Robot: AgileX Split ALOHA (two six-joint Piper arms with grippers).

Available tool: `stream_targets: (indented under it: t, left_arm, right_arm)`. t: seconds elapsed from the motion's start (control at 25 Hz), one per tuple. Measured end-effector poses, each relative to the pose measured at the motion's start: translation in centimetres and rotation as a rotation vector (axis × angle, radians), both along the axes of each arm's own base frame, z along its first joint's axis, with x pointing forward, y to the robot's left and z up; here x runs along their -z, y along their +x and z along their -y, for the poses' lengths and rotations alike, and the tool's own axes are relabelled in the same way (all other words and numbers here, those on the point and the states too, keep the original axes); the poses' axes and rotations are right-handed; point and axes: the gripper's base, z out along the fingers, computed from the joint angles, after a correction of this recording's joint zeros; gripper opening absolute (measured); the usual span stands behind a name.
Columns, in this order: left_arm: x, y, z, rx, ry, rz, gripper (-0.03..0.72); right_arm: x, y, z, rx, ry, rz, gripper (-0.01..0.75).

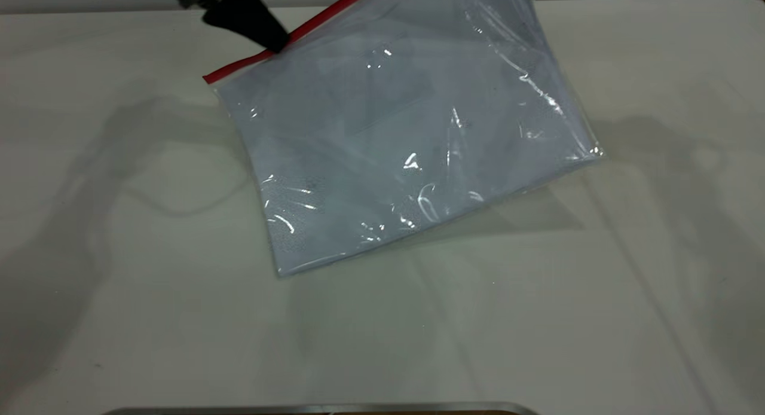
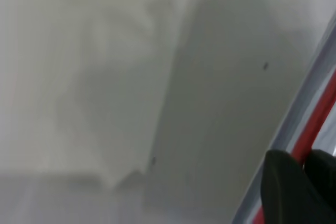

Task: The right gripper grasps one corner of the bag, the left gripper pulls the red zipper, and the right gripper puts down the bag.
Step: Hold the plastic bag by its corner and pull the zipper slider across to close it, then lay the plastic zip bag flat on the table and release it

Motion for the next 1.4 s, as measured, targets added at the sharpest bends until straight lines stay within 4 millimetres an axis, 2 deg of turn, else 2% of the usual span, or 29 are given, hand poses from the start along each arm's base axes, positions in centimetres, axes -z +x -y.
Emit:
stream_targets:
  t: [0.2,0.36,0.68,0.8,0.92,1.08,1.16,1.24,1.32,1.4]
  left_arm:
    - [0.5,0.2,-2.7,-0.039,0.088,-0.024,0.103]
    - [0.6,0.3,-3.7,-0.062,0.113,-0.036,0.103]
    - [0.5,0.4,-3.5,-0.087,0.080,-0.041,0.107]
    - [-0.4,0.6,-3.1,-0.125,0.009,-0.040,0.126]
    - [-2.9,0.9,-2.6,-0.165,-0.073,-0.007,0.155]
    - [-7.3,0.8,-1.9,-0.188,-0.195,0.036,0.195]
    - [-9.6,0.3,-1.5,-0.166,-0.274,0.031,0.208]
    - [-12.0,-0.2,-1.1,-0.148,-0.363,0.033,0.221]
    - [-15.0,-0.7,-0.8,-0.167,-0.447,0.060,0.229]
    - [-18.7,-1.6,-0.7,-0.169,-0.495,0.119,0.236]
  right_arm:
    - [0.0,0.4,1.0,0.039,0.005,0.003,0.033]
    - [-0.1,0.5,1.0,0.054,0.017,0.008,0.033]
    - [-0.2,0.5,1.0,0.048,0.011,0.013,0.033]
    - [0.4,0.5,1.0,0.045,0.002,-0.003,0.033]
    - [2.5,0.5,1.1,0.065,-0.002,-0.061,0.034]
    - [7.2,0.8,1.6,0.147,-0.077,-0.131,0.071]
    - [9.6,0.9,2.1,0.189,-0.152,-0.150,0.131]
    - [11.4,0.9,2.8,0.237,-0.243,-0.159,0.234]
    - [12.2,1.0,3.7,0.281,-0.352,-0.162,0.327]
    - [12.5,1.2,4.8,0.382,-0.429,-0.199,0.380]
